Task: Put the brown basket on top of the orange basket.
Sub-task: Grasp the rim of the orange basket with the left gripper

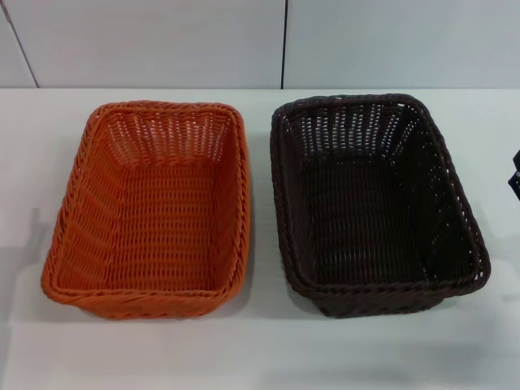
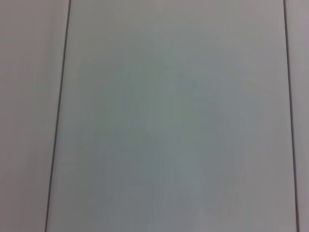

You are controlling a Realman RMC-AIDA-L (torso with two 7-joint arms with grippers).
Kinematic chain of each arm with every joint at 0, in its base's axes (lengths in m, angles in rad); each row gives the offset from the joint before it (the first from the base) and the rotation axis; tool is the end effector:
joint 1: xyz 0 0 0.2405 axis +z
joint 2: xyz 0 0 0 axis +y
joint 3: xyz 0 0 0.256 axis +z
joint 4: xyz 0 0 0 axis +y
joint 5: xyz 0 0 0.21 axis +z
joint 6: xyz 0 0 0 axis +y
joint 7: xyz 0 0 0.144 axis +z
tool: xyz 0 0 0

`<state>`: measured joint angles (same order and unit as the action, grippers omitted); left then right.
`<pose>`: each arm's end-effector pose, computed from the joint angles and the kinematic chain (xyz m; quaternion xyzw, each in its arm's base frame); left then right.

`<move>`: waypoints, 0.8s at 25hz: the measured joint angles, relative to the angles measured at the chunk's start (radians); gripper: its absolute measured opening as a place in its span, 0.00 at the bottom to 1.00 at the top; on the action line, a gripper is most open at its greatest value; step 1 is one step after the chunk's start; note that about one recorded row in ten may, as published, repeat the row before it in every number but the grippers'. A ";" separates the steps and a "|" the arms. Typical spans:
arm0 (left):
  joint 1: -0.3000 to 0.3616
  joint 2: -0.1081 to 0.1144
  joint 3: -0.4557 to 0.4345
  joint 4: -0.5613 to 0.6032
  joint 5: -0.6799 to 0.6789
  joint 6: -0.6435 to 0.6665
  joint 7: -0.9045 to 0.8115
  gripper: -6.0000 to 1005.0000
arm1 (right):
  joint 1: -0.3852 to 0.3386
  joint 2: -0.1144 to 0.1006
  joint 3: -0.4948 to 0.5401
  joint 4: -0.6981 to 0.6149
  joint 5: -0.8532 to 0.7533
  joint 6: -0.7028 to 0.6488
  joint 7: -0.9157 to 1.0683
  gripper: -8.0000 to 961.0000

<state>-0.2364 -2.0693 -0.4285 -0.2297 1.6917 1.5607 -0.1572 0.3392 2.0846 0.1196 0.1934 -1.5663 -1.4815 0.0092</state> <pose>-0.3543 0.2469 0.0217 -0.5547 -0.2341 -0.3832 0.7005 0.3294 0.2726 -0.0144 -0.6668 0.1758 0.3263 0.6466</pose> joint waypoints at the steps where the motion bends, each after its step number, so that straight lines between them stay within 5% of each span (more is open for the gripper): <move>1: 0.000 0.000 0.000 0.000 0.000 0.000 0.000 0.83 | 0.000 0.000 0.000 0.000 0.000 0.000 0.000 0.86; 13: -0.015 0.003 0.253 0.019 0.003 0.003 -0.043 0.83 | -0.034 -0.006 0.028 -0.026 0.019 -0.004 0.107 0.86; 20: -0.015 0.002 0.276 0.033 0.027 -0.006 -0.045 0.83 | -0.025 -0.006 0.038 -0.049 0.024 0.001 0.190 0.86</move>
<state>-0.2518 -2.0669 -0.1525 -0.1966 1.7183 1.5545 -0.2023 0.3144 2.0785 0.1578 0.1444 -1.5427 -1.4802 0.1991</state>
